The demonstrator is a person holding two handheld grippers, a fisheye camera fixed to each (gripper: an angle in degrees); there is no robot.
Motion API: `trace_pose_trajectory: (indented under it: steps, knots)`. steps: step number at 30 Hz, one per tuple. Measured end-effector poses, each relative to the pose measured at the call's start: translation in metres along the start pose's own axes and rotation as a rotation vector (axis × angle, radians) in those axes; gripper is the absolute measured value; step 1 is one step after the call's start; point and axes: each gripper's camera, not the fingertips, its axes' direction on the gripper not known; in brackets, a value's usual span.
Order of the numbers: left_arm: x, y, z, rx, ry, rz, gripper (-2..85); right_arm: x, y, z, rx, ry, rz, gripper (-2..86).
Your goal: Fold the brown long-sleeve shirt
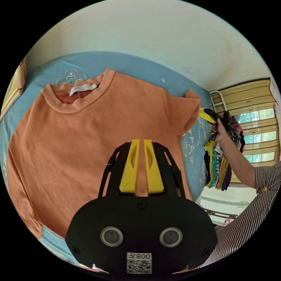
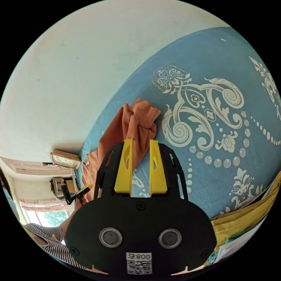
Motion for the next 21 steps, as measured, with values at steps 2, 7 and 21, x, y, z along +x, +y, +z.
trace_pose_trajectory:
  steps: [2, 7, 21]
  knots:
    - [0.03, -0.041, 0.01, 0.027, 0.07, 0.145, 6.1, 0.01, -0.013, 0.002, 0.017, -0.035, 0.014, 10.1]
    - [0.092, -0.126, 0.061, -0.059, 0.032, 0.397, 5.5, 0.011, -0.031, 0.025, -0.061, 0.011, -0.026, 7.2]
    - [0.043, -0.118, 0.021, 0.071, -0.06, 0.205, 1.1, 0.009, 0.035, -0.055, -0.099, 0.211, -0.044, 2.3]
